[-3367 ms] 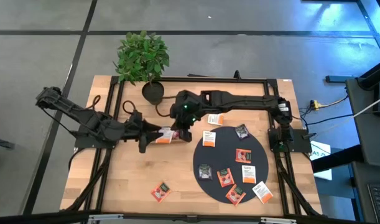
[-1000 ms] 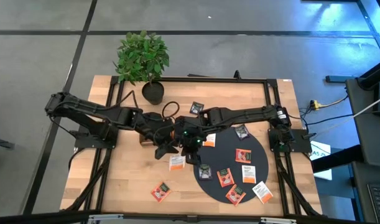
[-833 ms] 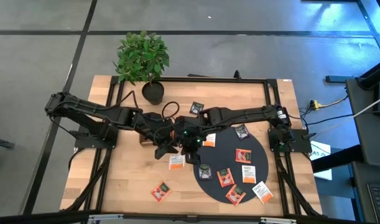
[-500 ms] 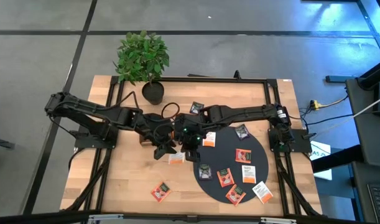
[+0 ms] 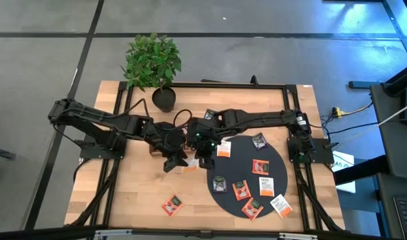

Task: Pick & Place Tea
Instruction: Put the white tea bag into the left section of the wooden organizer

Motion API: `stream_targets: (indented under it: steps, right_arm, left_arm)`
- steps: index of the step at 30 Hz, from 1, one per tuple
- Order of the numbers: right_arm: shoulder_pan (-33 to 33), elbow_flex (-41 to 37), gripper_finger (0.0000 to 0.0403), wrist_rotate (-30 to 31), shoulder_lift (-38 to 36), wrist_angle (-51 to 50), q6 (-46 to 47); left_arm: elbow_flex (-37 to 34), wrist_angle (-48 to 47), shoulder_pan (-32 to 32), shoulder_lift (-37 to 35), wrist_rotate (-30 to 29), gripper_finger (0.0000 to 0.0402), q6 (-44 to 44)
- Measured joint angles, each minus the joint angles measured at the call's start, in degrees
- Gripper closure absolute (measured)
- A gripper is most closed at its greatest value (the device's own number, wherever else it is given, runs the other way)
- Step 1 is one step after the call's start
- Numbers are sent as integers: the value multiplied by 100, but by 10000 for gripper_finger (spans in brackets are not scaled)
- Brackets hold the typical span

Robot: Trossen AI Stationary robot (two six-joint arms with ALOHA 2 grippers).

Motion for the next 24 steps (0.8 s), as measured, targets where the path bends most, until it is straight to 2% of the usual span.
stream_targets:
  steps: [5, 10, 18, 24]
  right_arm:
    - [-58, 0, 398, -456, 0, -5, -18]
    - [-56, 0, 398, -480, 0, 2, -23]
    - [-54, 0, 398, -481, 0, 46, -35]
    - [-54, 0, 398, -482, 0, 84, -72]
  left_arm:
    - [0, 0, -2, 0, -28, 220, 15]
    - [0, 0, -2, 0, -125, 240, 244]
    - [0, -2, -2, -2, -242, 320, 451]
    - [-1, -5, -2, -4, -36, 385, 560]
